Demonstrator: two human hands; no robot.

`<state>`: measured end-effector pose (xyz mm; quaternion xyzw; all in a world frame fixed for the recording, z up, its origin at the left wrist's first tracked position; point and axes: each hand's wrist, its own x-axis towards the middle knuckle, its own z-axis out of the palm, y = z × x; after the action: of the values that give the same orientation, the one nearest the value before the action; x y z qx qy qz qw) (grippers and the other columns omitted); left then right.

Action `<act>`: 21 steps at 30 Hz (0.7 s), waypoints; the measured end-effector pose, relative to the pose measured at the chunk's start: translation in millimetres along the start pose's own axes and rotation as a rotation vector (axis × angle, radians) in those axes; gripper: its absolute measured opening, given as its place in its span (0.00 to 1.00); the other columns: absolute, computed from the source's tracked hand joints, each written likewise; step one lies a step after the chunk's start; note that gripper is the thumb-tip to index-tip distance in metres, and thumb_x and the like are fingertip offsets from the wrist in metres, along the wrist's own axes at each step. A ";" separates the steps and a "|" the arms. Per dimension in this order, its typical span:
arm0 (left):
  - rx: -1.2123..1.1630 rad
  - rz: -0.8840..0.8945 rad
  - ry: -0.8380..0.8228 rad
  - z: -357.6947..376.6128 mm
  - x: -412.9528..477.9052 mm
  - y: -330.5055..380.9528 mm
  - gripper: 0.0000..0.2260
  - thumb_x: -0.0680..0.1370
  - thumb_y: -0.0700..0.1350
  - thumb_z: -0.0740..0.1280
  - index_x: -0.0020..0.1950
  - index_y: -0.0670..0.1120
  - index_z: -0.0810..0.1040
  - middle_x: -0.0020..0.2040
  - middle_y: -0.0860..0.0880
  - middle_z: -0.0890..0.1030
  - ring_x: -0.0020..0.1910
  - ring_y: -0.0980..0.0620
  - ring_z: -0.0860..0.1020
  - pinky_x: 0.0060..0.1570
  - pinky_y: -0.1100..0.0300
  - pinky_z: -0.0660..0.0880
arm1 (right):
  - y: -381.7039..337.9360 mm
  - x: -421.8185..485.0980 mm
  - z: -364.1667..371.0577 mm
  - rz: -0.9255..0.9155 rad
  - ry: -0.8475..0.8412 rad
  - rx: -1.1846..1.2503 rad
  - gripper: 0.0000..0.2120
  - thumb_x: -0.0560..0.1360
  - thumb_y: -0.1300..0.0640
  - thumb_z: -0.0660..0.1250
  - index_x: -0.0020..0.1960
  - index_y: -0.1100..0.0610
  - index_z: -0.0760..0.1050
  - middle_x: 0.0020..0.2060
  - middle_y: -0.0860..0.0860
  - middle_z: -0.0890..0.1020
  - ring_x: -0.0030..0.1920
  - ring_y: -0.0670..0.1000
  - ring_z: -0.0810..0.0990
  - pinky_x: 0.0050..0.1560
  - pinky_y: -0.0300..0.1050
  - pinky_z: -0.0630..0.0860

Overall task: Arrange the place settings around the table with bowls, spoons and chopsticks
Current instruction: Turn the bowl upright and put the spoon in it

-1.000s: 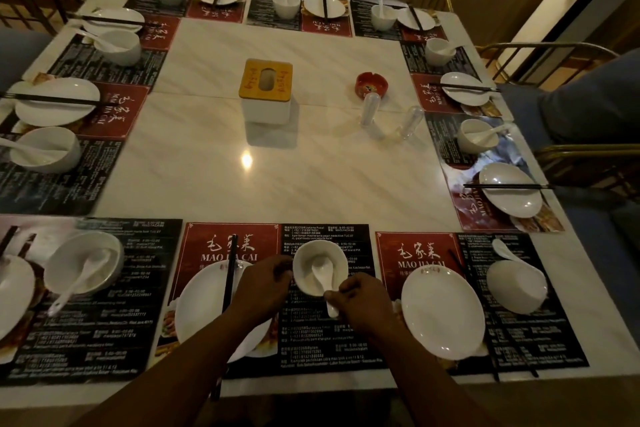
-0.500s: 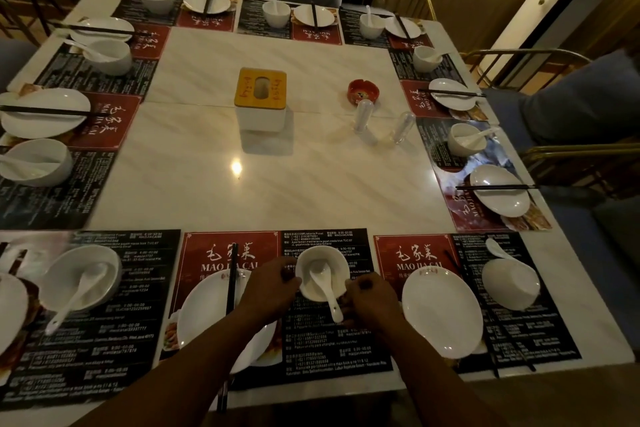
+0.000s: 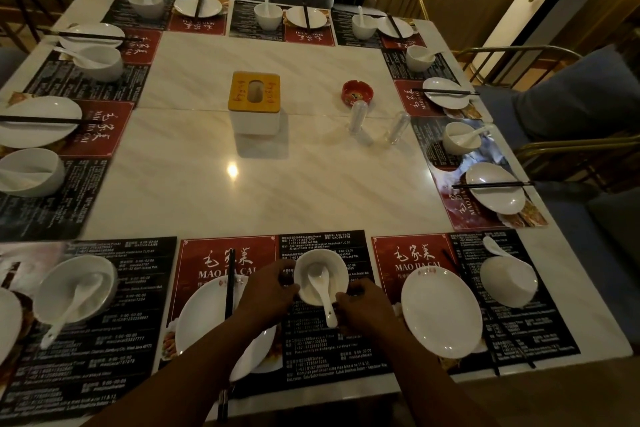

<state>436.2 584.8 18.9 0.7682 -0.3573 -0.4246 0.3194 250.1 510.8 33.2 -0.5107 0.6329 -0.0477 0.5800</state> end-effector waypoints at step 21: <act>0.035 0.023 0.106 3.1 8.8 3.1 0.22 0.74 0.41 0.73 0.67 0.48 0.76 0.58 0.49 0.81 0.52 0.54 0.80 0.53 0.54 0.79 | 11.1 20.8 -29.3 -0.144 0.030 -0.204 0.08 0.77 0.53 0.69 0.56 0.47 0.77 0.48 0.47 0.83 0.44 0.47 0.85 0.48 0.51 0.84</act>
<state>436.0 575.3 16.3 0.7908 -0.3561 -0.3733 0.3294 224.6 485.9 21.1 -0.6104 0.6047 -0.0324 0.5106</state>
